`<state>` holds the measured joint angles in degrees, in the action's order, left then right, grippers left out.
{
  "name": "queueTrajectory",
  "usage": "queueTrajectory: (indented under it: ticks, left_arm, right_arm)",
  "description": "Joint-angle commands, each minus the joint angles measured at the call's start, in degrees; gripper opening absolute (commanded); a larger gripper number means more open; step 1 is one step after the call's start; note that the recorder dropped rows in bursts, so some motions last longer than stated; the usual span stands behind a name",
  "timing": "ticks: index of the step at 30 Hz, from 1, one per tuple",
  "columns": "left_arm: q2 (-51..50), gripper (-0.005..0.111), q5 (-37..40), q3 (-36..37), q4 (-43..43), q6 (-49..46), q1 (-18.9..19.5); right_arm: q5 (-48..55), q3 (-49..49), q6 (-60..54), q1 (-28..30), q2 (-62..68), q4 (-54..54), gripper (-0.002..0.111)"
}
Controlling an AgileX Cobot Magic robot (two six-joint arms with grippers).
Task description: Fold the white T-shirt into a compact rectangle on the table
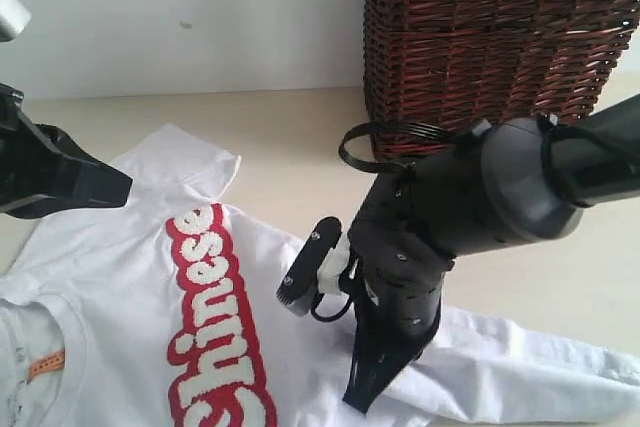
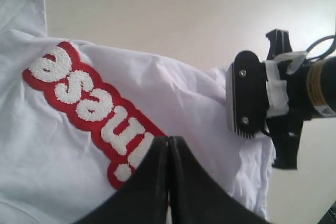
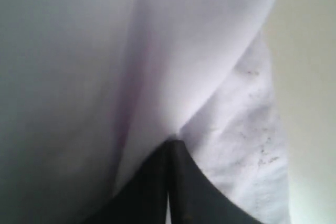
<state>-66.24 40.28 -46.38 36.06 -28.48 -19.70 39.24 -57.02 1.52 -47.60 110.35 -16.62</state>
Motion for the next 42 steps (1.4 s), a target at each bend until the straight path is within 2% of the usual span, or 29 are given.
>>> queueTrajectory:
  ticks: [1,4,7,9,12,18,20,23,27,30,34,37,42]
  left_arm:
    - [0.2,0.0,1.2,-0.4,0.6,0.3,-0.4]
    - [-0.1,0.0,3.8,-0.3,-0.5,0.3,-0.4]
    - [-2.4,0.0,9.9,-0.3,-3.7,1.7,-0.4]
    - [-5.5,0.0,10.9,-0.2,-7.7,5.3,-0.4]
    - [-10.8,0.0,10.3,0.9,-12.1,8.4,-0.4]
    - [-23.0,0.0,13.1,1.0,-14.3,9.3,-0.4]
    - [-27.8,0.0,13.8,1.0,-15.3,9.6,-0.4]
    - [-34.1,0.0,14.0,0.9,-18.8,12.1,-0.4]
    - [-41.4,0.0,14.3,-0.5,-30.2,22.2,-0.2]
    - [-46.3,0.0,13.9,-3.3,-37.2,29.2,0.8]
    - [-51.4,0.0,14.0,-8.7,-38.7,30.1,3.9]
    - [-53.3,0.0,13.5,-14.1,-38.7,30.5,6.8]
    - [-55.5,0.0,13.5,-23.4,-39.1,29.1,10.2]
  right_arm:
    - [2.5,0.6,-20.6,-2.7,-2.0,27.1,0.0]
    - [5.2,0.6,-32.1,-4.7,-1.6,38.4,0.0]
    - [4.2,0.6,-33.2,-5.6,-1.5,36.6,0.0]
    - [2.9,0.6,-32.2,-5.6,-2.4,34.6,0.0]
    - [0.8,0.6,-25.0,-5.6,-5.3,27.3,0.002]
    - [-0.2,0.6,-3.0,-5.6,-14.6,6.7,0.026]
    - [1.5,0.6,0.2,-5.6,-17.6,4.8,0.031]
    - [3.5,0.6,1.7,-5.6,-21.2,4.6,0.032]
    - [4.4,0.6,3.2,-5.6,-25.2,4.6,0.032]
    - [4.5,0.6,4.0,-5.6,-27.8,4.6,0.032]
    - [3.9,1.2,5.9,-5.6,-29.6,3.6,0.032]
    - [0.4,2.7,9.8,-5.6,-29.5,-1.5,0.032]
    - [-1.7,5.0,25.1,-5.2,-29.5,-15.9,0.032]
